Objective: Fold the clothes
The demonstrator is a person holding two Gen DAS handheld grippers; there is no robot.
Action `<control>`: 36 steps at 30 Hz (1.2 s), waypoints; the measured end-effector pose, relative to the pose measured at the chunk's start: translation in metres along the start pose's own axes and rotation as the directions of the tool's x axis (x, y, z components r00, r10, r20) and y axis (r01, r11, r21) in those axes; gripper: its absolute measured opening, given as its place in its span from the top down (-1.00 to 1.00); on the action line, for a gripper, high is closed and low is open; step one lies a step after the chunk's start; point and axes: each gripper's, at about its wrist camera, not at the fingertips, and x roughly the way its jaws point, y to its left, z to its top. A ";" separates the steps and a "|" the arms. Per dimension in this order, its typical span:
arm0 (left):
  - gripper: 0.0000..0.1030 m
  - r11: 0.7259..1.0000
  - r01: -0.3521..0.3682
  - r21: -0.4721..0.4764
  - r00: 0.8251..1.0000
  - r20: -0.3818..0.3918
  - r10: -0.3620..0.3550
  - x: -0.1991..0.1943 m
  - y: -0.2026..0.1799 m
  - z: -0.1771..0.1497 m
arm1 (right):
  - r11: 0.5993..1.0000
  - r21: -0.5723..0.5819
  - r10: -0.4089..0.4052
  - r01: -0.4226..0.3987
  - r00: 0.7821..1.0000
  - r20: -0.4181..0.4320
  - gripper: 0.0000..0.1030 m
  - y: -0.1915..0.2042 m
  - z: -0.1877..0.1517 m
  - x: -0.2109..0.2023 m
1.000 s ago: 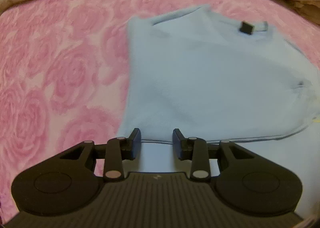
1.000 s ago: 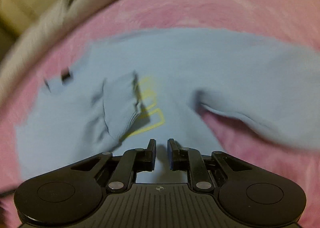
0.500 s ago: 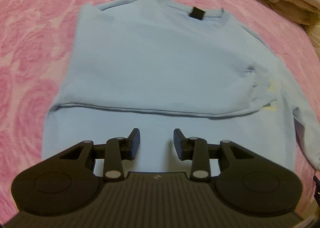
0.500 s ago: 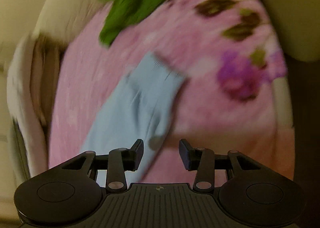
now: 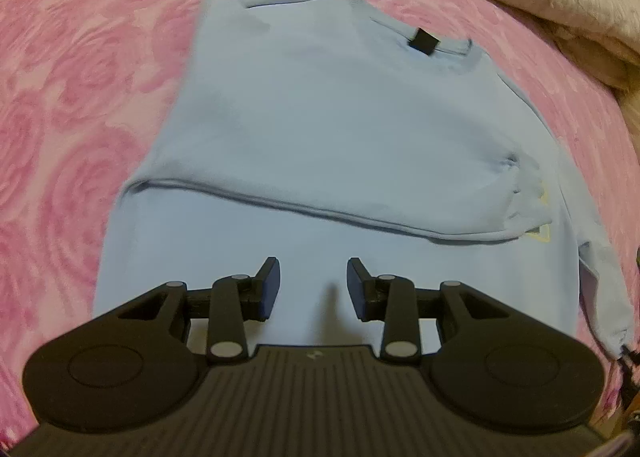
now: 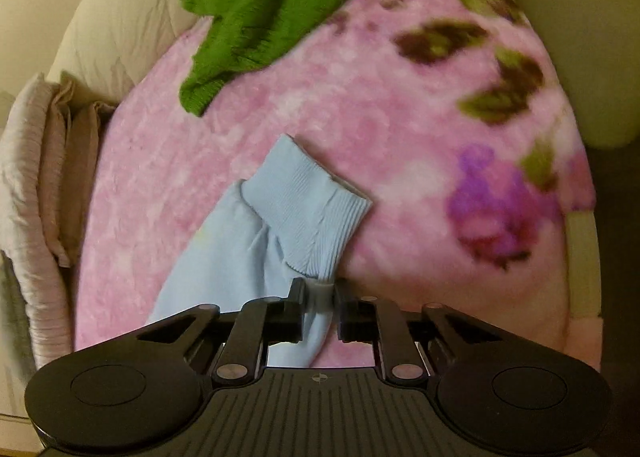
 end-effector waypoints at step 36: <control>0.01 0.947 0.319 0.016 0.944 -0.093 -0.317 0.076 -0.120 -0.020 | 0.921 -0.389 -0.123 -0.018 0.935 -0.333 0.03 0.094 -0.077 0.002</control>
